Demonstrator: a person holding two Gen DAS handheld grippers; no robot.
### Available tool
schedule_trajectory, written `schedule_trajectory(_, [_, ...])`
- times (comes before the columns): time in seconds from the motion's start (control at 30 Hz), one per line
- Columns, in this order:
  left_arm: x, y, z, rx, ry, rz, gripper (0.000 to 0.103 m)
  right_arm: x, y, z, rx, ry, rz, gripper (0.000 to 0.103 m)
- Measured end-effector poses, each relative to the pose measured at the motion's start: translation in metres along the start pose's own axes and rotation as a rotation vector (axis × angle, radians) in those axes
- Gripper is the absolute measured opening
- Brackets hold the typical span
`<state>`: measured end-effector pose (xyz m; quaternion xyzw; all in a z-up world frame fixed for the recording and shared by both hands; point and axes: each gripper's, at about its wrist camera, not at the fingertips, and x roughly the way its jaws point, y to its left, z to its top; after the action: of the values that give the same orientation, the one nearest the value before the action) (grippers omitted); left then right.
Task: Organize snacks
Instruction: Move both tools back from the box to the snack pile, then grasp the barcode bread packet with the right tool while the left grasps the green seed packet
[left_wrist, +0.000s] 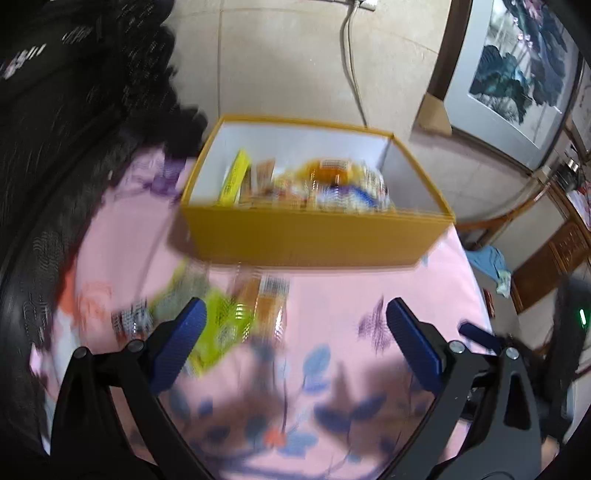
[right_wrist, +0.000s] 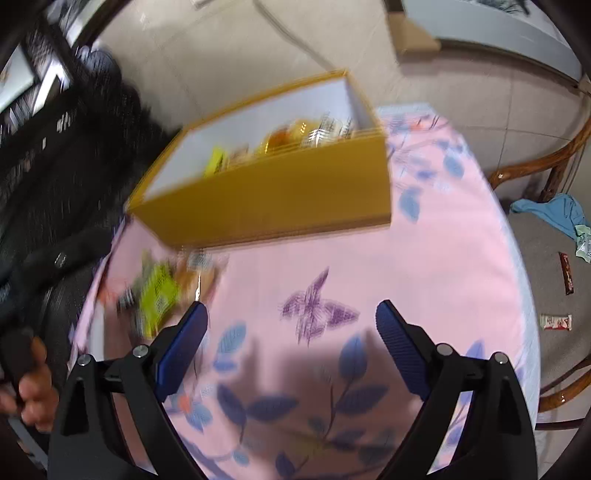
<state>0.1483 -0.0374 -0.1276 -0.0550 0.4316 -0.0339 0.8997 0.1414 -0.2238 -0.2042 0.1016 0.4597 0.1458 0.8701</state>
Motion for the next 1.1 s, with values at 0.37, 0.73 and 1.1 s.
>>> schedule_trajectory(0.37, [-0.008, 0.079, -0.096, -0.178, 0.103, 0.116, 0.100, 0.046, 0.064, -0.009, -0.131, 0.104, 0.027, 0.093])
schedule_trajectory(0.73, [0.004, 0.110, -0.104, -0.297, 0.118, 0.131, 0.100, 0.101, 0.087, 0.045, 0.045, 0.079, -0.006, 0.093])
schedule_trajectory(1.1, [0.001, 0.119, -0.103, -0.323, 0.120, 0.121, 0.100, 0.149, 0.116, 0.054, 0.086, 0.106, -0.101, 0.093])
